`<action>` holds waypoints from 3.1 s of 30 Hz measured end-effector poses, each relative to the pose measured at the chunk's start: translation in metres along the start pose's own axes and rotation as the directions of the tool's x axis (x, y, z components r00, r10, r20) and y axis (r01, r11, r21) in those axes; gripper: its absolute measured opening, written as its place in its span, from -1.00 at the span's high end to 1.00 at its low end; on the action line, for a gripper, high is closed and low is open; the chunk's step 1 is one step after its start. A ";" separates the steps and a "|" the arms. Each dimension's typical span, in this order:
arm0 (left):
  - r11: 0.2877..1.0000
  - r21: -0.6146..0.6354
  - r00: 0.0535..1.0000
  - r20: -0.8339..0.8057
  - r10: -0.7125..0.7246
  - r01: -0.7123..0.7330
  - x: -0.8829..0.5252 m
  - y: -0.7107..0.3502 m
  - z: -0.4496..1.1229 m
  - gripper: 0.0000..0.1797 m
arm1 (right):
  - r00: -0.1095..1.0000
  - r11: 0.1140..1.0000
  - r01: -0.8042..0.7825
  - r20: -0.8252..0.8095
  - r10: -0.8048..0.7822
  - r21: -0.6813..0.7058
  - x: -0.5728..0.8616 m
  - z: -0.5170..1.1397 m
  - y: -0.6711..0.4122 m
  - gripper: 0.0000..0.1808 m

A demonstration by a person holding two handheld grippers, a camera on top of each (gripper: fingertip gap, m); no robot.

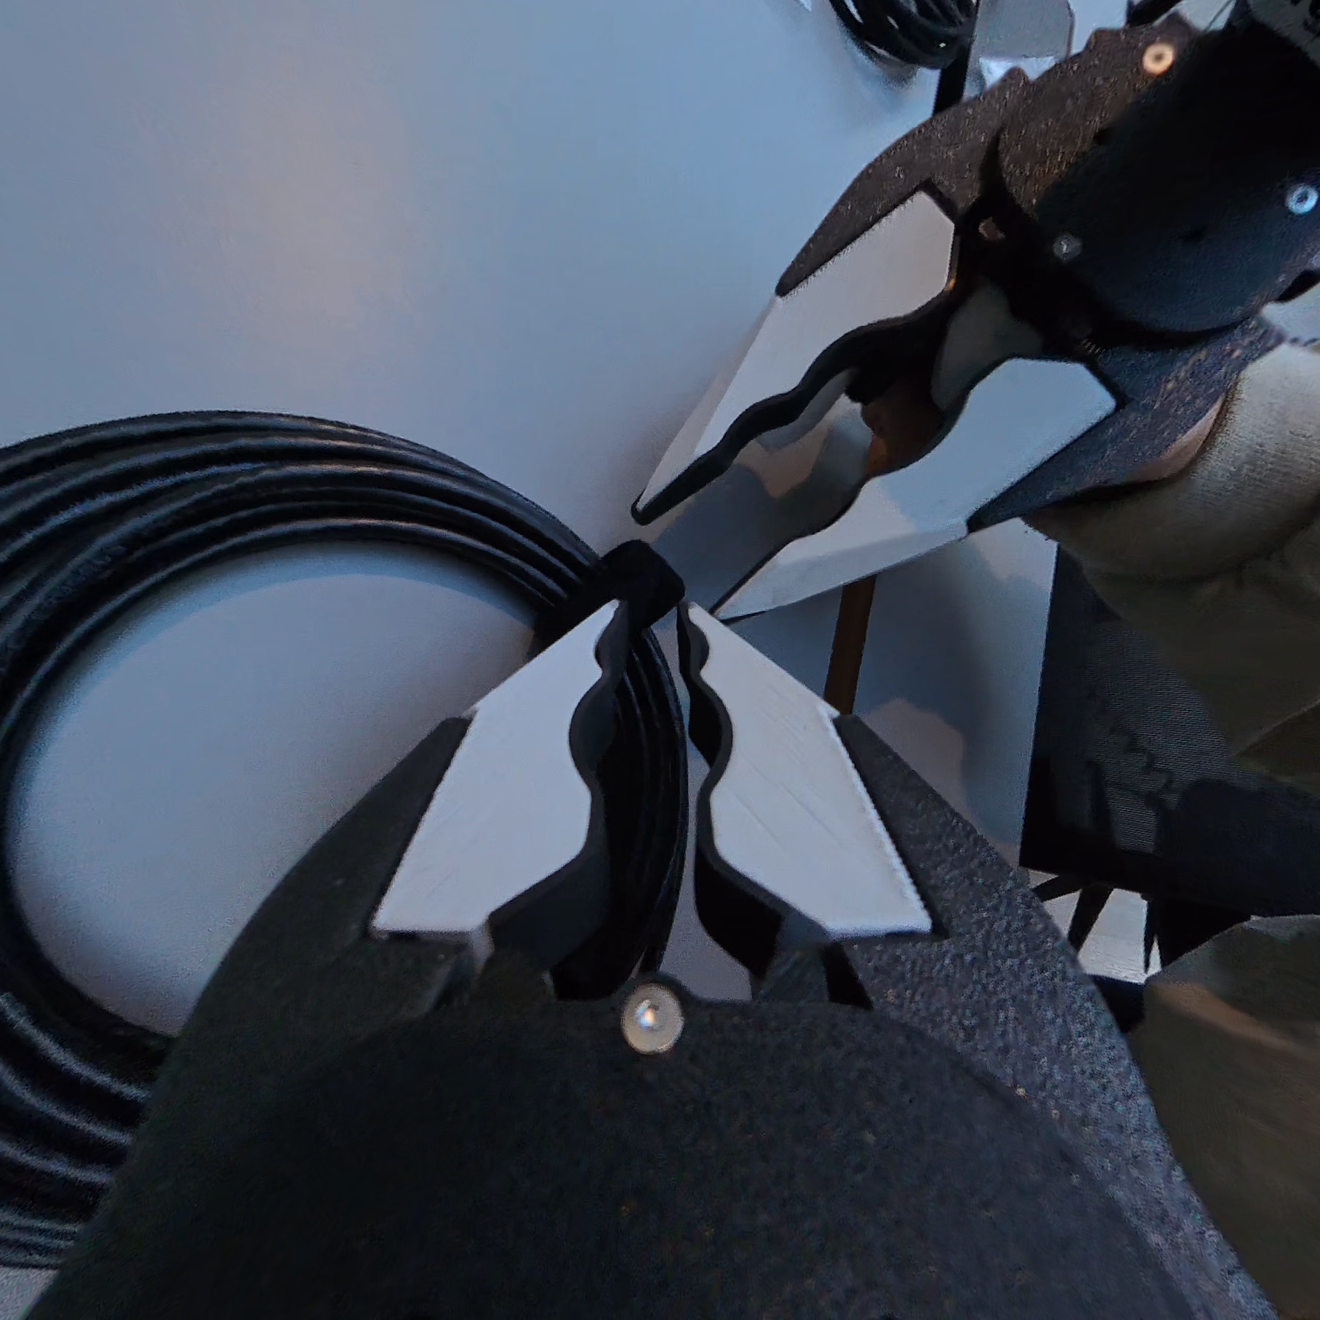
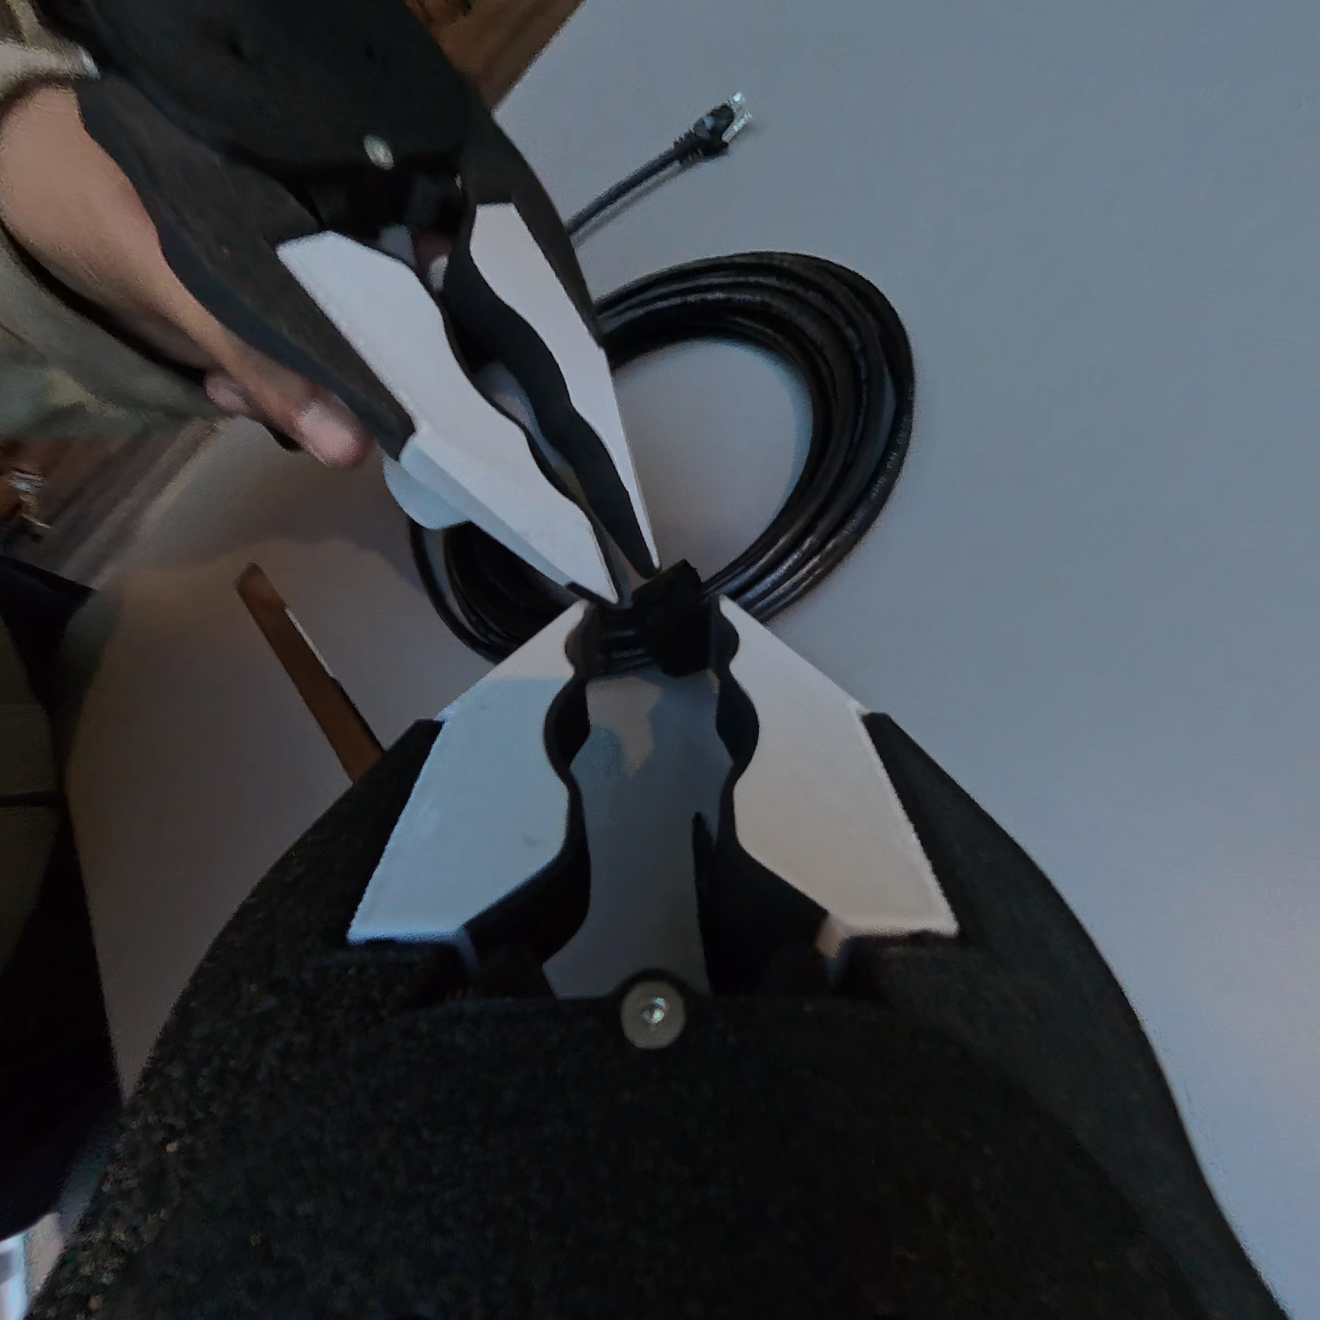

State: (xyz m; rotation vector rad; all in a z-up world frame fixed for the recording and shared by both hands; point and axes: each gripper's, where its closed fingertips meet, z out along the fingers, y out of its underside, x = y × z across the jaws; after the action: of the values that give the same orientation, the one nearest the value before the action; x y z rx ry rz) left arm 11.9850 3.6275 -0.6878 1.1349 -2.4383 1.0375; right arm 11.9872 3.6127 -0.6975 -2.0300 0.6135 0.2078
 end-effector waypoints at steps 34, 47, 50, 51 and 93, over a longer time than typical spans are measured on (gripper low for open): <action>0.819 -0.117 0.792 0.210 0.573 -0.561 -0.008 0.008 0.007 0.81 | 0.773 0.884 -0.423 0.430 0.467 -0.199 -0.007 0.024 0.006 0.97; 0.782 -0.145 0.773 0.125 0.622 -0.606 -0.011 0.009 0.005 0.85 | 0.771 0.880 -0.441 0.427 0.472 -0.177 -0.001 0.020 0.005 0.95; 0.785 -0.140 0.775 0.127 0.619 -0.603 -0.011 0.009 0.005 0.86 | 0.772 0.882 -0.434 0.429 0.469 -0.183 -0.003 0.021 0.005 0.98; 0.792 -0.137 0.783 0.127 0.609 -0.594 -0.011 0.009 0.005 0.87 | 0.775 0.884 -0.431 0.426 0.466 -0.182 -0.003 0.020 0.006 0.98; 0.998 -0.049 0.939 0.339 0.051 -0.037 -0.016 0.012 0.009 1.00 | 0.828 0.918 -0.359 0.397 0.396 -0.167 -0.005 0.022 0.010 0.99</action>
State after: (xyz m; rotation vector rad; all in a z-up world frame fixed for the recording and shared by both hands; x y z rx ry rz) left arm 11.9866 3.6356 -0.7079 1.3486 -2.7456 0.8551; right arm 11.9804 3.6285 -0.7146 -1.8386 0.7297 0.9053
